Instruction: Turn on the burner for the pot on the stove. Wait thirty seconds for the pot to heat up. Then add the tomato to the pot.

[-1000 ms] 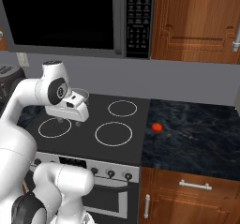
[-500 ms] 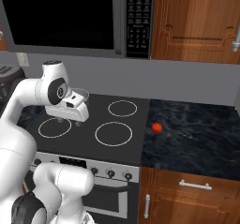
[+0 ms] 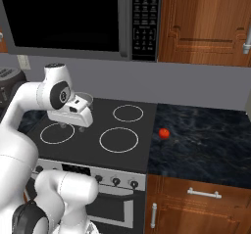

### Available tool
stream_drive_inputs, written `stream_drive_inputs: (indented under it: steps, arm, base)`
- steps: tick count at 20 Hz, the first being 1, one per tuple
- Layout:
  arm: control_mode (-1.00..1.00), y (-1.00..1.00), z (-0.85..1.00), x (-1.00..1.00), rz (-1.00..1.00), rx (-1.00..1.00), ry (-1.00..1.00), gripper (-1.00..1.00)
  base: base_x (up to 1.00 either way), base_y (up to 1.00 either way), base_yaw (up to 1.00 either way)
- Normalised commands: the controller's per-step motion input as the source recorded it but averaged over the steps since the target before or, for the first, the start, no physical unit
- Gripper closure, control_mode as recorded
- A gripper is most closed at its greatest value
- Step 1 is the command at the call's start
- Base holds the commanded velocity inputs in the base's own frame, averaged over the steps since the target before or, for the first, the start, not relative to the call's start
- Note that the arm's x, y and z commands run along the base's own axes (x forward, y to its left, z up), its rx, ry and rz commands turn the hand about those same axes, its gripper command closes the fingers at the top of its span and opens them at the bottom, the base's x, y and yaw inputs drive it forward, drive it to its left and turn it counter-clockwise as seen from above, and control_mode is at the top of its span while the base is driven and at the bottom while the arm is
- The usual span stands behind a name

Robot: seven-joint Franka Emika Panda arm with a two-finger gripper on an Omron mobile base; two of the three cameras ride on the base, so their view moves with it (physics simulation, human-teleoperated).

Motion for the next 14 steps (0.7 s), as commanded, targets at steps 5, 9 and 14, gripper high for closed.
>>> stream_drive_inputs:
  steps: [5,9,14]
  arm:
    - [-1.0,0.0,0.0,0.0,0.0,0.0,0.0,-1.0]
    - [-1.0,0.0,0.0,0.0,0.0,0.0,0.0,-1.0]
    - [-1.0,0.0,0.0,0.0,0.0,0.0,0.0,-1.0]
  base:
    - [0.0,0.0,0.0]
    - [0.0,0.0,0.0]
    - [0.0,0.0,0.0]
